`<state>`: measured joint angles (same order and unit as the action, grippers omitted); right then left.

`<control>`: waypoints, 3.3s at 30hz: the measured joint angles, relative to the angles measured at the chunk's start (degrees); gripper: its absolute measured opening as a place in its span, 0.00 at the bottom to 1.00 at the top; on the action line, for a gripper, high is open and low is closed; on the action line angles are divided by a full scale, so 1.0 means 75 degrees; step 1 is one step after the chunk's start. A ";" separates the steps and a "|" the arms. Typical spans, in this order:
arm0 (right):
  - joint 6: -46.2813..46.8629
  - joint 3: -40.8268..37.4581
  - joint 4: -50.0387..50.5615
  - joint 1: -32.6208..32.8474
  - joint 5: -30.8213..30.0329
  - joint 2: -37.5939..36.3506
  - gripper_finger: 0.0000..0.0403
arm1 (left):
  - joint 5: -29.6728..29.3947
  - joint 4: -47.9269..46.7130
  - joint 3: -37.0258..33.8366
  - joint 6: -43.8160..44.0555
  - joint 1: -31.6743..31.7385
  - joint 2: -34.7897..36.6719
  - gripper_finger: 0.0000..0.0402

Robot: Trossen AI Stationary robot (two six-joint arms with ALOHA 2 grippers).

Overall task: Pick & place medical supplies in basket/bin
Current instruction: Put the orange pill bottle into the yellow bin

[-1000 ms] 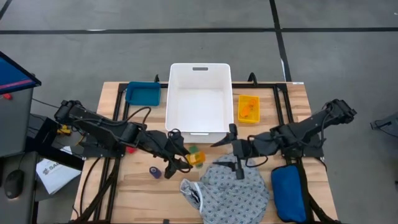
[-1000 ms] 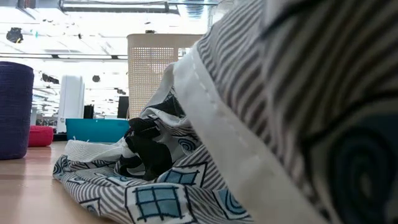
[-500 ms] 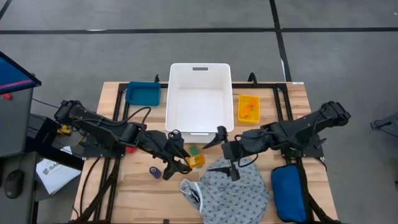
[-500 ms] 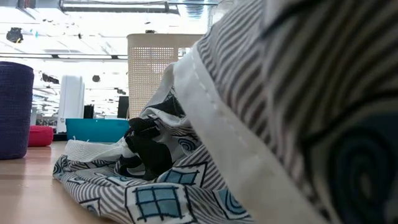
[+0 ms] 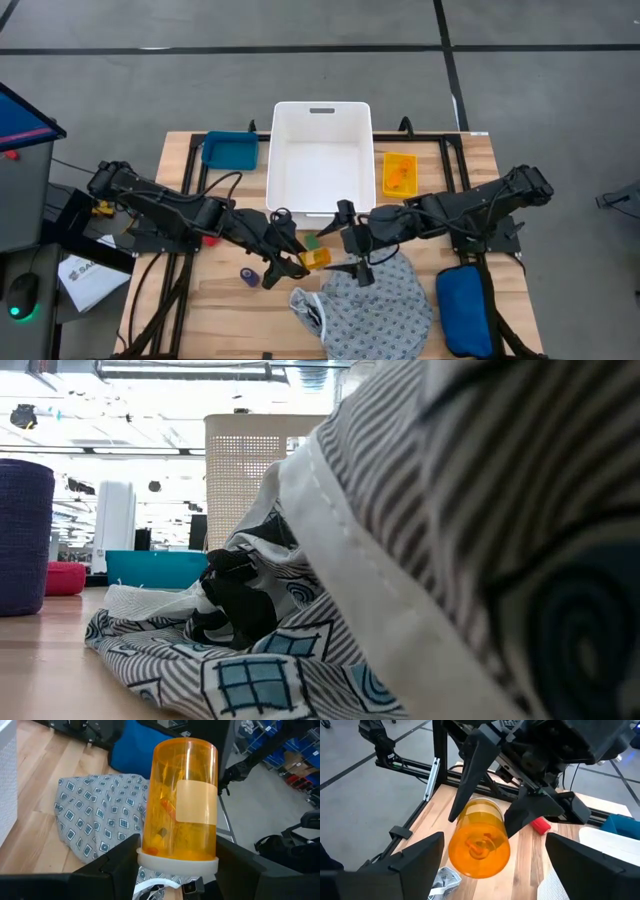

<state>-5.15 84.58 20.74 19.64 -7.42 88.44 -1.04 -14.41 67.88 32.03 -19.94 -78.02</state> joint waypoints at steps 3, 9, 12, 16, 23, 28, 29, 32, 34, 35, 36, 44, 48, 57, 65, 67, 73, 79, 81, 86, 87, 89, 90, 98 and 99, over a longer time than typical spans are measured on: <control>0.0000 0.0000 0.0008 0.0000 0.0000 -0.0002 0.81 | 0.0000 0.0000 0.0000 0.0000 0.0000 0.0000 0.53; 0.0006 0.0000 0.0029 0.0000 0.0000 -0.0003 0.73 | -0.0034 0.0089 0.0000 0.0000 0.0000 0.0000 0.53; 0.0007 0.0000 0.0030 0.0003 0.0000 -0.0003 0.71 | -0.0043 0.0078 0.0000 0.0000 0.0000 0.0000 0.53; 0.0012 0.0000 0.0028 0.0003 0.0000 -0.0003 0.69 | -0.0064 0.0138 0.0000 0.0000 0.0015 0.0000 0.53; 0.0012 0.0000 0.0025 0.0003 -0.0001 -0.0003 0.65 | -0.0146 0.0195 0.0000 0.0000 0.0015 -0.0003 0.53; 0.0023 0.0000 0.0028 0.0006 0.0000 -0.0004 0.57 | -0.0240 0.0189 0.0000 -0.0003 0.0015 -0.0002 0.53; 0.0024 0.0000 0.0028 0.0006 0.0000 -0.0006 0.54 | -0.0265 0.0189 0.0000 -0.0003 0.0015 -0.0003 0.53; 0.0026 0.0000 0.0032 0.0006 0.0003 -0.0006 0.47 | -0.0265 0.0184 0.0000 -0.0006 0.0015 -0.0003 0.53; 0.0026 0.0000 0.0028 0.0008 0.0004 -0.0006 0.43 | -0.0265 0.0184 0.0000 -0.0004 0.0015 -0.0003 0.53; 0.0026 0.0000 0.0028 0.0012 0.0003 -0.0008 0.42 | -0.0265 0.0184 0.0000 -0.0005 0.0015 -0.0003 0.53; 0.0030 0.0000 0.0028 0.0025 0.0003 -0.0007 0.42 | -0.0265 0.0184 0.0000 -0.0003 0.0015 -0.0003 0.53; 0.0138 -0.0003 0.0063 0.0023 -0.0015 0.0003 0.48 | -0.0288 -0.0072 0.0003 -0.0006 -0.0022 0.0000 0.53; 0.0261 -0.0003 0.0037 0.0028 -0.0015 0.0006 0.43 | -0.0300 -0.0143 0.0009 -0.0007 -0.0079 0.0000 0.54; 0.0312 0.0003 0.0129 0.0182 -0.0009 -0.0050 0.47 | 0.0231 -0.0922 -0.0017 -0.0006 -0.0146 -0.0003 0.62; 0.1399 0.0009 0.2235 0.0236 -0.0050 -0.0474 0.42 | 0.0455 -0.1414 -0.0022 -0.0070 -0.0416 0.0289 0.65; 0.2004 0.0008 0.3037 0.0211 -0.0052 -0.0652 0.42 | 0.0367 -0.1399 -0.0026 -0.0064 -0.0476 0.0482 0.65; 0.3108 0.0000 0.5785 0.0296 -0.0392 -0.1267 0.47 | -0.0138 -0.1416 -0.0026 0.0026 -0.0544 0.1118 0.65; 0.3744 0.0000 0.7489 0.0225 -0.1160 -0.1949 0.43 | -0.0490 -0.1415 -0.0026 0.0022 -0.0545 0.1569 0.64; 0.4229 0.0000 0.7868 -0.0033 -0.1602 -0.2162 0.42 | -0.0621 -0.1416 -0.0026 0.0017 -0.0545 0.1630 0.64; 0.5456 -0.0031 0.8292 -0.1071 -0.2330 -0.2564 0.46 | -0.0665 -0.1428 -0.0026 0.0009 -0.0545 0.1649 0.64; 0.5499 -0.0101 0.8289 -0.1305 -0.2349 -0.2627 0.48 | -0.0664 -0.1422 -0.0025 0.0001 -0.0545 0.1633 0.64; 0.5576 -0.0311 0.8290 -0.1775 -0.2336 -0.2722 0.49 | -0.0664 -0.1428 -0.0020 -0.0018 -0.0545 0.1594 0.64; 0.5637 -0.0422 0.8299 -0.2022 -0.2273 -0.2733 0.48 | -0.0664 -0.1442 -0.0023 -0.0035 -0.0545 0.1588 0.64; 0.5663 -0.1913 0.7401 -0.3700 -0.1334 -0.2968 0.44 | -0.0664 -0.1422 -0.0023 -0.0050 -0.0545 0.1600 0.64; 0.5612 -0.2114 0.7120 -0.3867 -0.1188 -0.3014 0.45 | -0.0664 -0.1425 -0.0023 -0.0052 -0.0548 0.1597 0.64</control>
<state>36.94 68.72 74.14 -9.37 -16.33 65.84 -6.02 -25.10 67.70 31.64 -24.05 -66.04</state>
